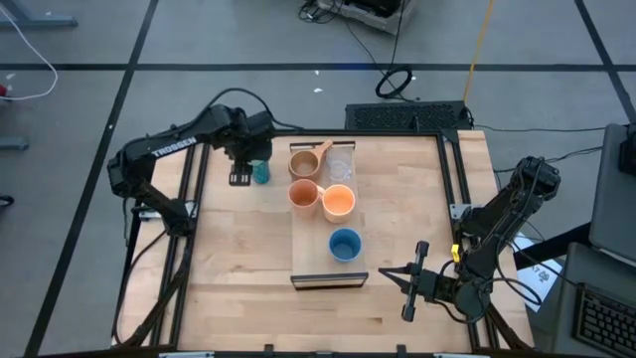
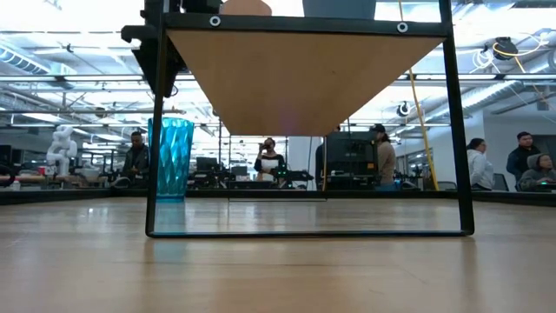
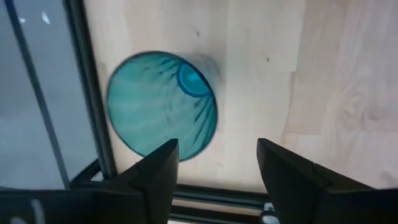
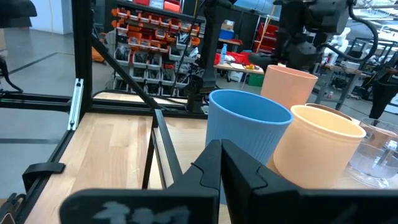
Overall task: Stack small to large cups/mugs on shelf
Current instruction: Put the blue cup on the shelf
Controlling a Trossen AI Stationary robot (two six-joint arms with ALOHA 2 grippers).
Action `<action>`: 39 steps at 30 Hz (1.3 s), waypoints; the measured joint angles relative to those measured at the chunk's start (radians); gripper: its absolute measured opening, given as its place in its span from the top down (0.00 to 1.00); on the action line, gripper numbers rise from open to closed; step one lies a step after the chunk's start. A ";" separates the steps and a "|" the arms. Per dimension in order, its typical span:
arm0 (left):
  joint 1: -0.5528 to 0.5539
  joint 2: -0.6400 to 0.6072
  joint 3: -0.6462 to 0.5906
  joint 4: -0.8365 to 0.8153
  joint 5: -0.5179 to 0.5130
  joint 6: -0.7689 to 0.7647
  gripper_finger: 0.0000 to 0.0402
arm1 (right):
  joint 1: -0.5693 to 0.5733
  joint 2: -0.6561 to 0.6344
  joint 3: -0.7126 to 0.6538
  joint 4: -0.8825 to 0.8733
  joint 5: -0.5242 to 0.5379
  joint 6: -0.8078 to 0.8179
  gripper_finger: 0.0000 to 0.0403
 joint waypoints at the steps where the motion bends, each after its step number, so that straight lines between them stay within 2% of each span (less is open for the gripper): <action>1: -0.003 -0.002 -0.005 0.015 -0.005 0.004 0.45 | 0.000 0.000 0.000 0.000 0.000 0.000 1.00; 22: -0.003 0.000 -0.012 0.079 0.036 -0.035 0.43 | 0.001 0.000 0.000 -0.014 0.000 0.007 1.00; 32: 0.015 0.000 -0.128 0.145 0.040 -0.045 0.43 | 0.002 0.000 0.000 -0.014 0.000 0.006 1.00; 39: 0.044 0.000 -0.157 0.188 0.039 -0.032 0.43 | 0.002 0.000 0.000 -0.014 0.000 0.005 1.00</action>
